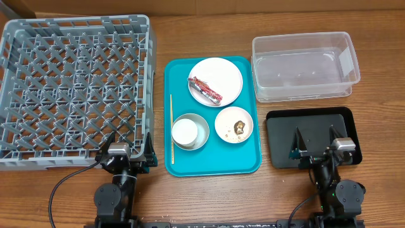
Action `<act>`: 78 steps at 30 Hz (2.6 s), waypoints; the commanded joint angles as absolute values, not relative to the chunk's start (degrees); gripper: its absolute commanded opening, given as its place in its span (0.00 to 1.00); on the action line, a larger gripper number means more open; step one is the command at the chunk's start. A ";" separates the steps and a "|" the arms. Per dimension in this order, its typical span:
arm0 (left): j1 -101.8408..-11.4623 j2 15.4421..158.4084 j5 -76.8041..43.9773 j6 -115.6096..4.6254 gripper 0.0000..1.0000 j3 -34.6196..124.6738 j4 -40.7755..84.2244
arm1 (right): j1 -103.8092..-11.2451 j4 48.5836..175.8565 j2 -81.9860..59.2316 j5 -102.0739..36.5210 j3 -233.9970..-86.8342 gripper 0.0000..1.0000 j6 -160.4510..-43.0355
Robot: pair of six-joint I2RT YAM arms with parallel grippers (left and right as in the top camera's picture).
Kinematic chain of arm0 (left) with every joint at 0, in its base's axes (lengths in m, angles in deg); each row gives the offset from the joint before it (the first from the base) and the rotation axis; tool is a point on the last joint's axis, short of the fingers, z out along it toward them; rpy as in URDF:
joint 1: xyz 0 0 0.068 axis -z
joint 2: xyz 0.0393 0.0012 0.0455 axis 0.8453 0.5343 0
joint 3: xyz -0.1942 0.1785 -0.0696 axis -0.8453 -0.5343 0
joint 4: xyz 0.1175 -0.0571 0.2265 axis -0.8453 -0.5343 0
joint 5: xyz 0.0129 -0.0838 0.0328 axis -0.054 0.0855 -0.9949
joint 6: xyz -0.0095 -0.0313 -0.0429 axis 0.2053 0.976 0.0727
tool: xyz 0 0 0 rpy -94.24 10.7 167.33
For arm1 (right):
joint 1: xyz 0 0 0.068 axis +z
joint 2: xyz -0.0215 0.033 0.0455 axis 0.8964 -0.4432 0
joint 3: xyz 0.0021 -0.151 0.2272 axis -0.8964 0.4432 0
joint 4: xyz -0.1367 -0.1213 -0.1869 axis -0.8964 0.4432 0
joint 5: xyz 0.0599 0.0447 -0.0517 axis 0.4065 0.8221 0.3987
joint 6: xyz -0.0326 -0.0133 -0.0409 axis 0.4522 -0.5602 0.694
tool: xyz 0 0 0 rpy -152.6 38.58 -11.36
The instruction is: Sort waste into correct bins and load items into the dishwasher
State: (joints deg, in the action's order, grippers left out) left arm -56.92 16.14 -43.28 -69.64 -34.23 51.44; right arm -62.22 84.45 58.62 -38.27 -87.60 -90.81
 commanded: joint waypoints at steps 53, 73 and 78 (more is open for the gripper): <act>-56.55 19.90 -42.01 -63.39 1.00 -17.07 29.91 | -62.54 102.96 52.06 -33.92 -105.65 1.00 -99.25; -56.55 63.75 -38.75 -63.11 1.00 23.45 -8.45 | -62.59 143.97 -2.34 -29.12 -153.65 1.00 -94.92; -56.55 67.79 -35.82 -63.17 1.00 23.87 -9.32 | -62.59 147.09 -9.27 -28.18 -156.14 1.00 -94.86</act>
